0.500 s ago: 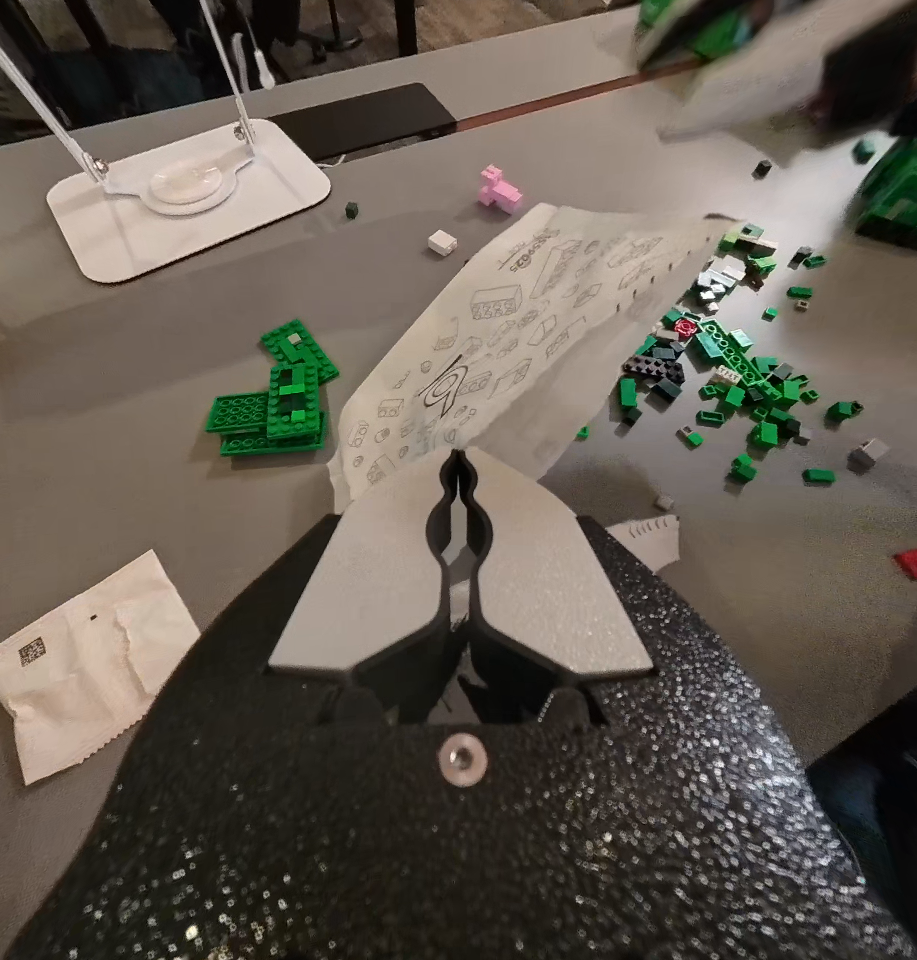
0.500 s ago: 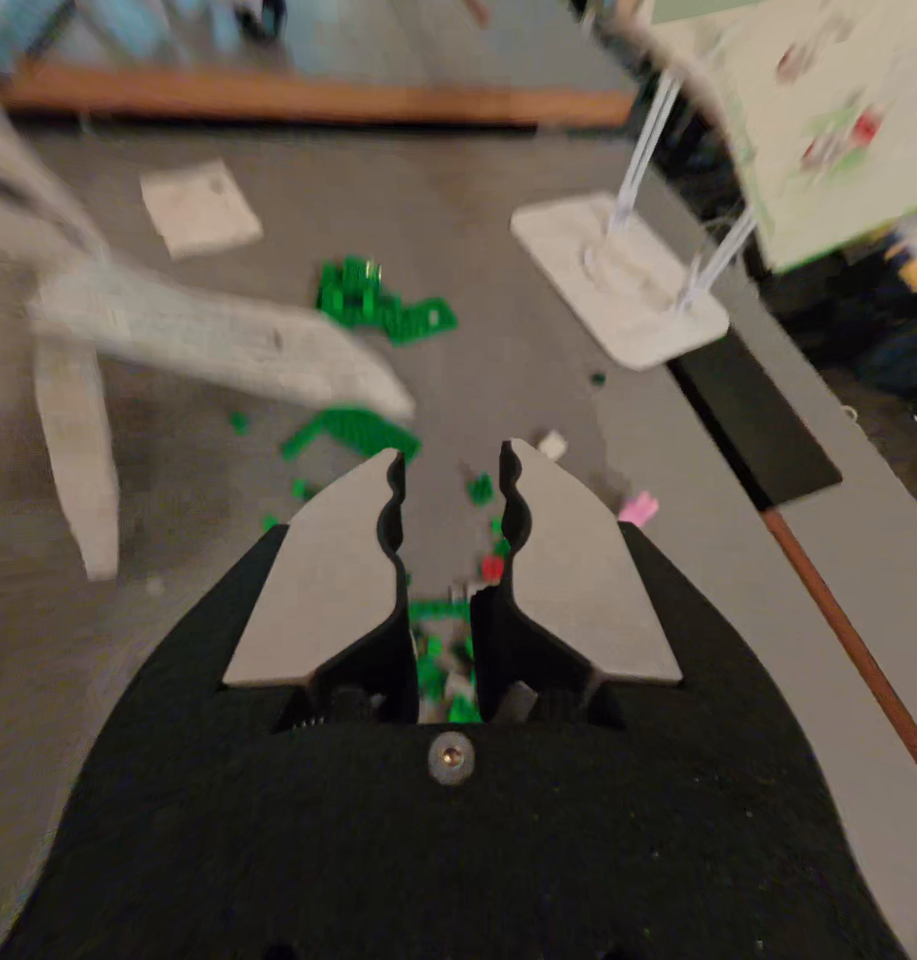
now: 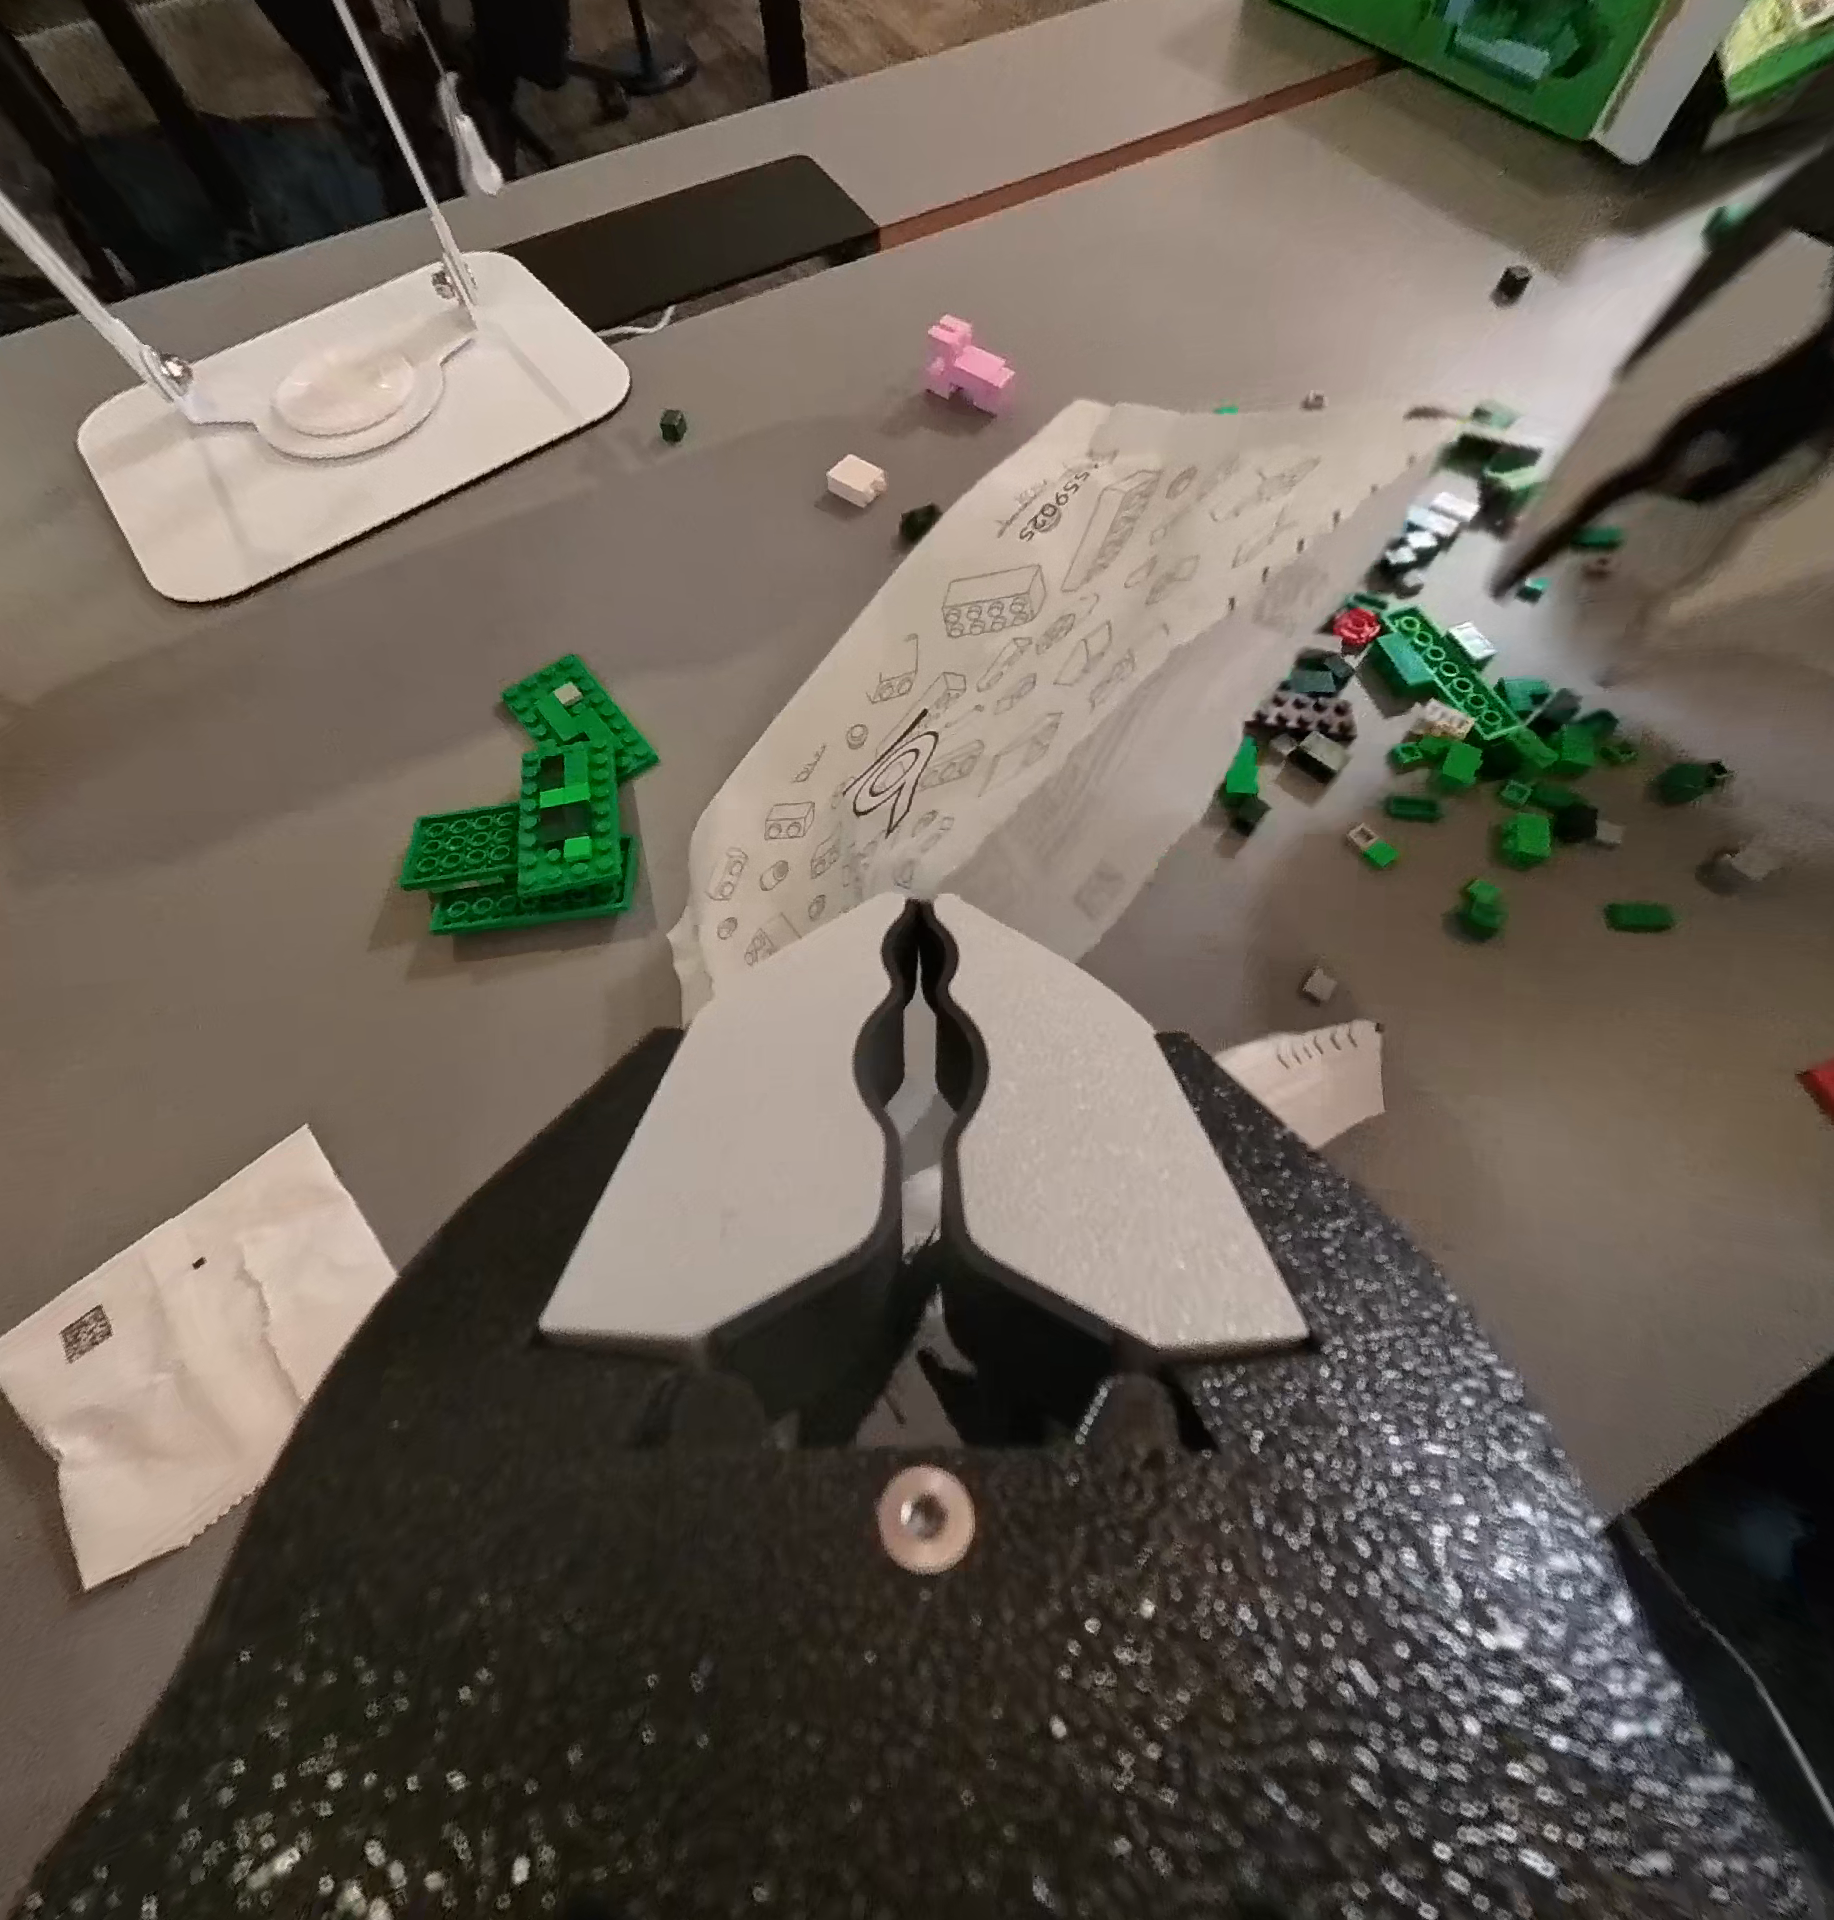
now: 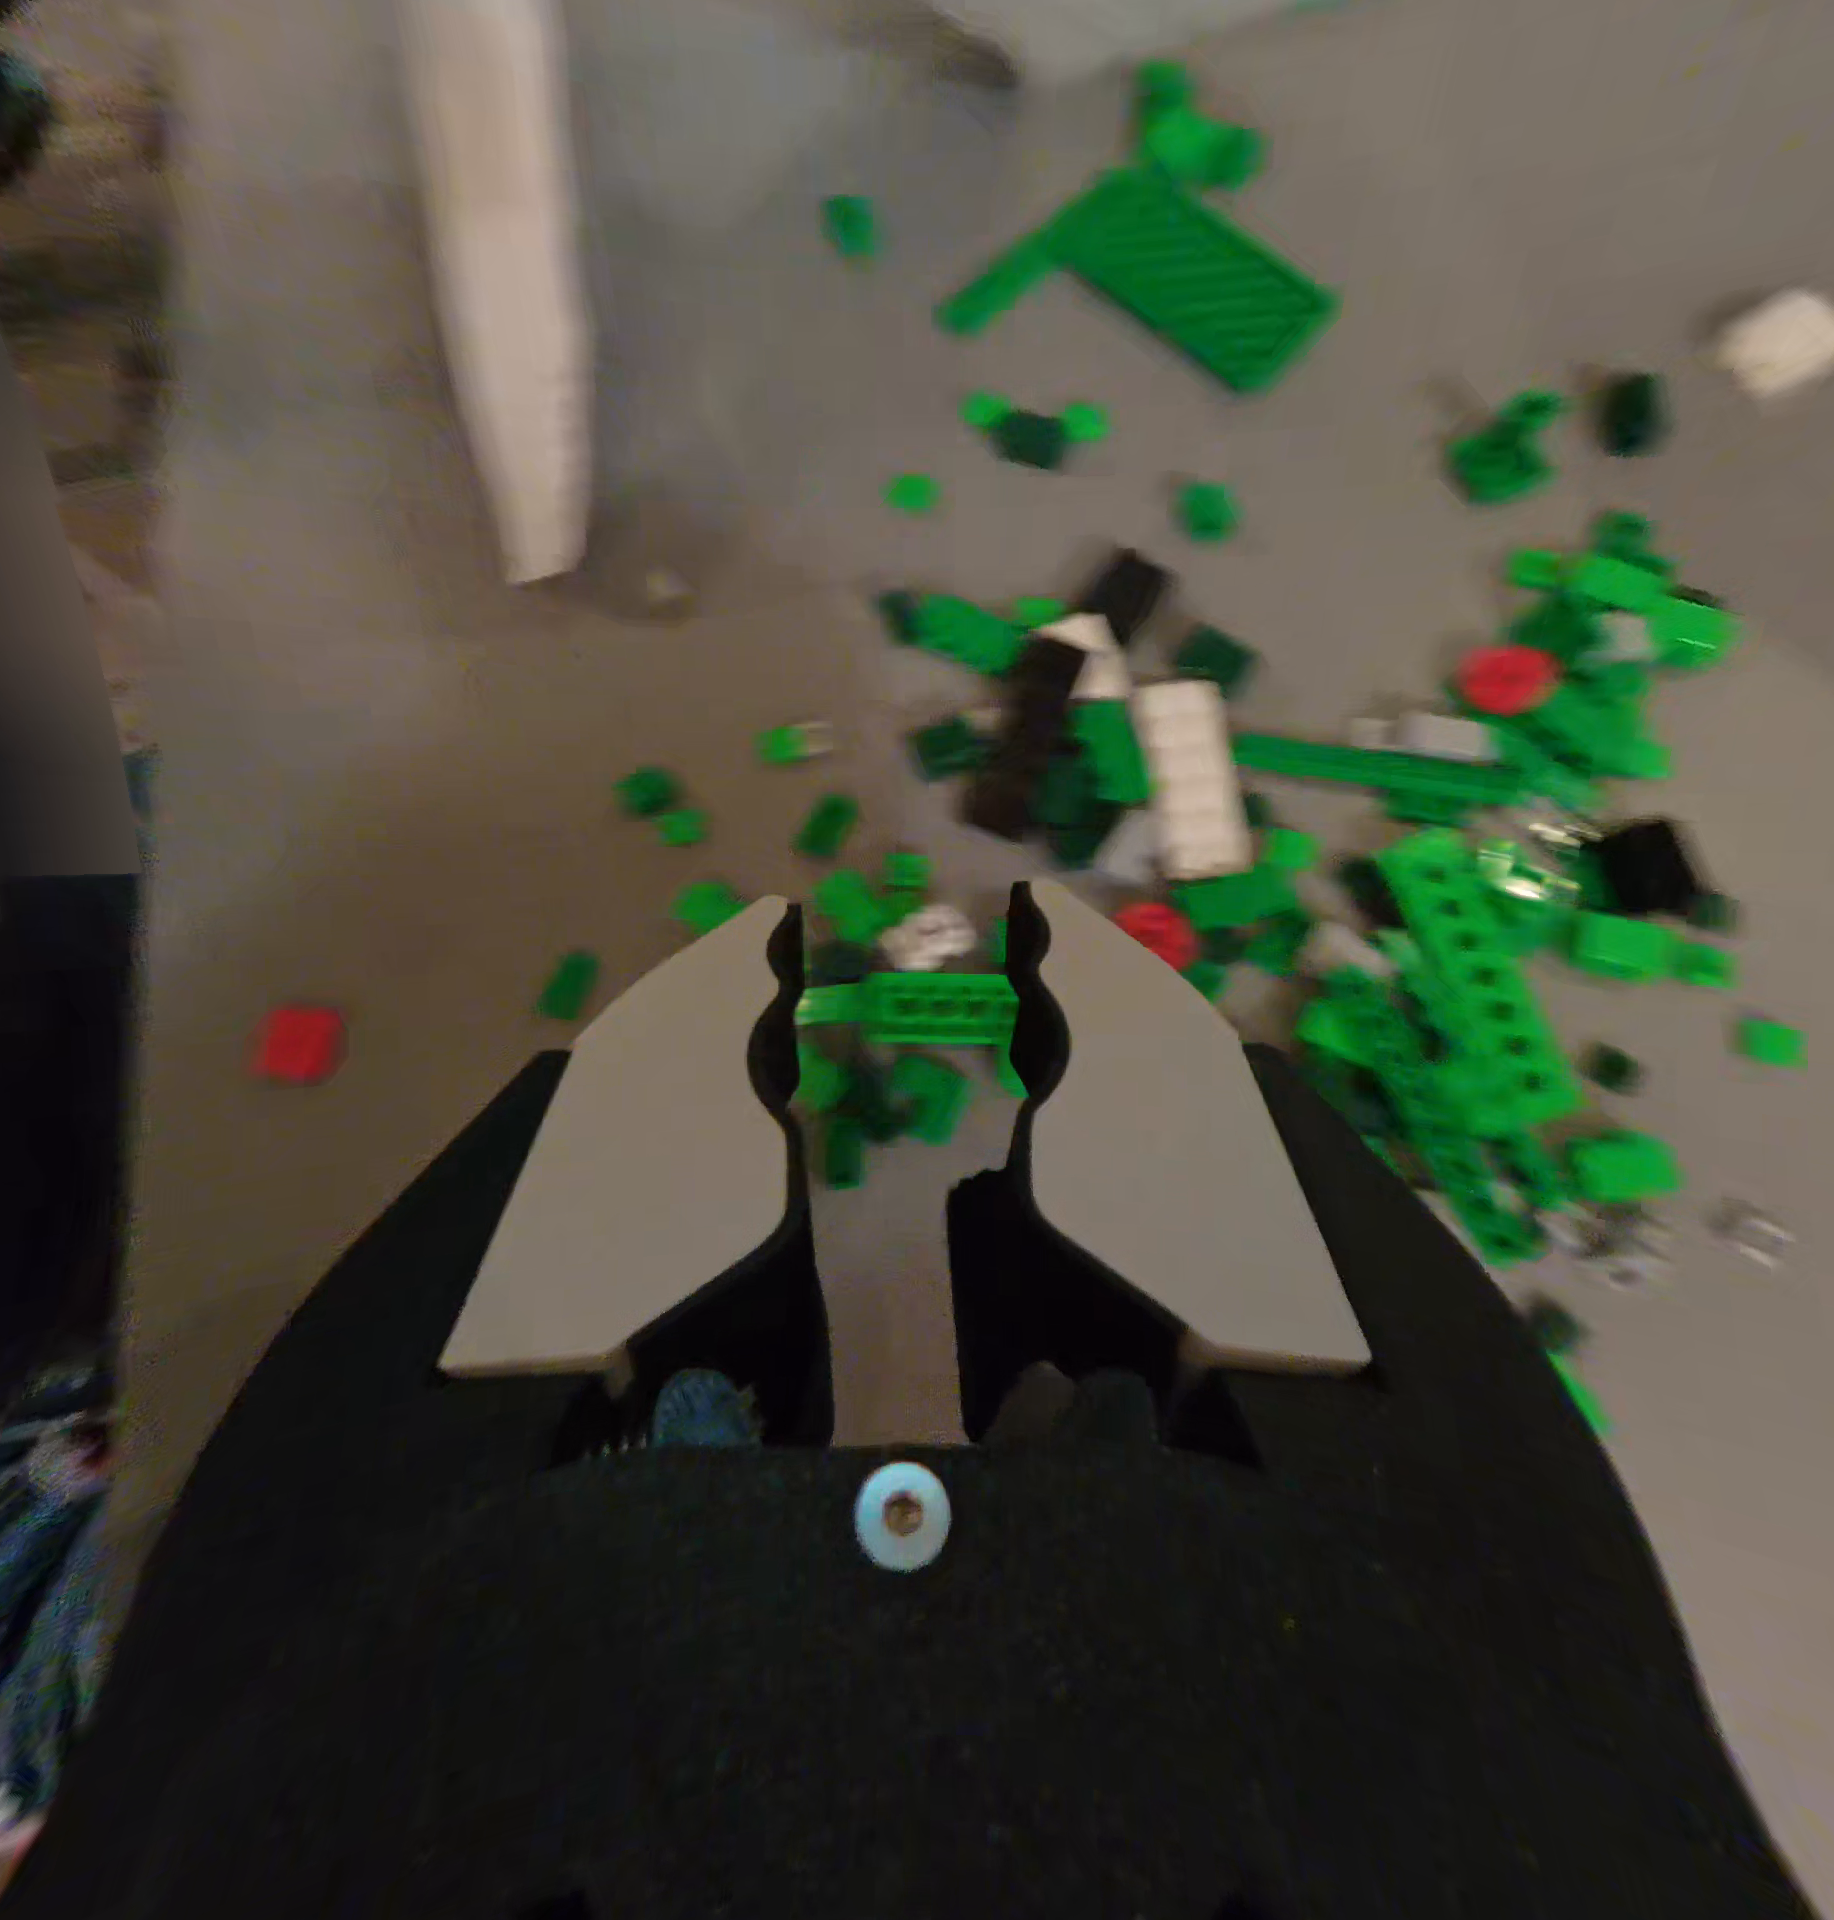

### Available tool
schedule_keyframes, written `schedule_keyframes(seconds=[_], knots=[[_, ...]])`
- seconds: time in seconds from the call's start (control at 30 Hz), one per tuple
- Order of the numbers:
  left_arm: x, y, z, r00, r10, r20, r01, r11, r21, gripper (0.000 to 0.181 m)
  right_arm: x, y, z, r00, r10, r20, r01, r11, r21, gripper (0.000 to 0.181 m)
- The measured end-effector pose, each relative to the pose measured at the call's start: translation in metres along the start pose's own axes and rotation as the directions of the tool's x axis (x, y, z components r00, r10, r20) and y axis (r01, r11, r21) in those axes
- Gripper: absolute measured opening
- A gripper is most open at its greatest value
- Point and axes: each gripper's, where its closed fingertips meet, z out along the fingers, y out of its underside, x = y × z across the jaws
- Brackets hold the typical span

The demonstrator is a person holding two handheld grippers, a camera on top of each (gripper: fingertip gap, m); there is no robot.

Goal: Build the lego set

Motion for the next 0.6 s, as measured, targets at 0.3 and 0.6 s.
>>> schedule_keyframes(seconds=[0.3, 0.6], knots=[[-0.003, 0.005, 0.002, 1.000, -0.005, 0.004, 0.006, 1.000, -0.020, 0.000, -0.141, 0.046, 0.018, 0.965, -0.103, 0.241, 0.137, 0.982, -0.132, 0.036], [-0.006, 0.007, -0.003, 1.000, -0.012, 0.009, 0.013, 0.999, -0.031, 0.000, -0.144, 0.056, 0.025, 0.996, -0.022, 0.083, 0.040, 0.976, -0.216, 0.026]])
